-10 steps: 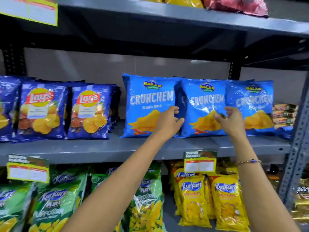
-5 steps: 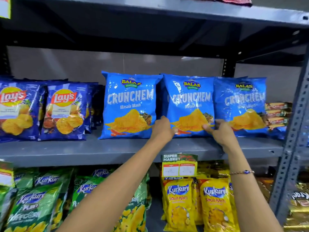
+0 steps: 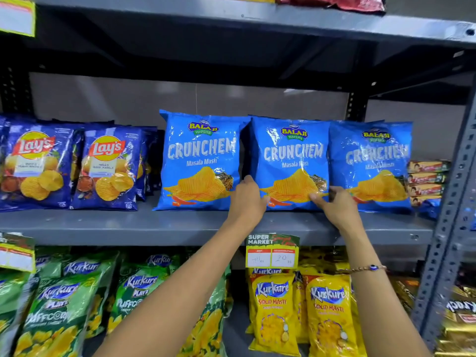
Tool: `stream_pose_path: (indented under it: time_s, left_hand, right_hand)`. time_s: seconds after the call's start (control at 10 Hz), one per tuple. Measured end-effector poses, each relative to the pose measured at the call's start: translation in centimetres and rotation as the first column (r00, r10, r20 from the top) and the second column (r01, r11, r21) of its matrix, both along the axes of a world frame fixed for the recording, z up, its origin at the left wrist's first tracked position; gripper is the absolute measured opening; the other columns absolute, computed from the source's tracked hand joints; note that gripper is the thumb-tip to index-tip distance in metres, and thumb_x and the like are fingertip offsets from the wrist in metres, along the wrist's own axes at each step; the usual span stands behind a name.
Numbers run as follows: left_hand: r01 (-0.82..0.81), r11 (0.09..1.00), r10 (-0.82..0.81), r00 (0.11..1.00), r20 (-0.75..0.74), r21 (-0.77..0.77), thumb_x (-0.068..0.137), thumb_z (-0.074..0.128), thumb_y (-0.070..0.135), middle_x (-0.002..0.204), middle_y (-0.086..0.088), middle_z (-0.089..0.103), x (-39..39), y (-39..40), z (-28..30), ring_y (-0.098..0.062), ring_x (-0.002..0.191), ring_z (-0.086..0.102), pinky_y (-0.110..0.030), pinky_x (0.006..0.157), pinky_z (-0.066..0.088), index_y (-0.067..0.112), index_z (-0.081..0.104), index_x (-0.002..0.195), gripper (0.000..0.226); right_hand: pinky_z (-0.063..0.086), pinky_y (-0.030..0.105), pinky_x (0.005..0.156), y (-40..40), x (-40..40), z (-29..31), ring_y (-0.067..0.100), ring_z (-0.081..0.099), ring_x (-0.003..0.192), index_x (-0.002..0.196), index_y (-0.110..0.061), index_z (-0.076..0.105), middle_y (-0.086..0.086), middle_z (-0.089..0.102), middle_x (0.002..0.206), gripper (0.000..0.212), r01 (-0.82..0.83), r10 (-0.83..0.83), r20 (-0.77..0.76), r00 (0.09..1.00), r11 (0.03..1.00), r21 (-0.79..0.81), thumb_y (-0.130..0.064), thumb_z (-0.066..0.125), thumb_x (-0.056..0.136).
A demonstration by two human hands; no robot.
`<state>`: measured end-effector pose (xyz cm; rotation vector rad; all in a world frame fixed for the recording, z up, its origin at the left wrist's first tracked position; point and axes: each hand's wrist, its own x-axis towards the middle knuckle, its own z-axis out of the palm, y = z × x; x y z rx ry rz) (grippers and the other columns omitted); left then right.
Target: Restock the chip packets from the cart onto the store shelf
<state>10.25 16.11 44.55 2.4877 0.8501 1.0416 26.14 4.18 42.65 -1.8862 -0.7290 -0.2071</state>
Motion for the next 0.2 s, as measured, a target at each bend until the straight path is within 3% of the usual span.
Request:
stream_pose_path:
  time_s: [0.1, 0.2]
  left_hand:
    - [0.018, 1.000, -0.019, 0.998, 0.052, 0.025, 0.090, 0.060, 0.026, 0.120, -0.016, 0.062, -1.9, 0.2, 0.2, -0.032, 0.116, 0.055, -0.037, 0.088, 0.043, 0.000, 0.042, 0.130, 0.051]
    - [0.061, 0.994, -0.079, 0.976, 0.205, 0.092, 0.092, 0.055, 0.028, 0.123, -0.009, 0.064, -4.0, 0.9, 0.6, -0.024, 0.115, 0.058, -0.032, 0.091, 0.044, 0.008, 0.052, 0.127, 0.040]
  right_hand:
    - [0.040, 0.044, 0.098, -0.4, -0.9, 0.0, 0.036, 0.048, 0.124, 0.135, 0.001, 0.039, 0.021, 0.053, 0.133, 0.070, 0.059, -0.059, 0.032, 0.998, 0.998, 0.006, -0.037, 0.065, 0.084]
    - [0.041, 0.048, 0.094, 0.1, -2.8, 0.1, 0.038, 0.051, 0.115, 0.126, -0.001, 0.050, 0.022, 0.057, 0.123, 0.049, 0.194, -0.220, 0.217, 0.951, 0.972, 0.132, -0.032, 0.059, 0.089]
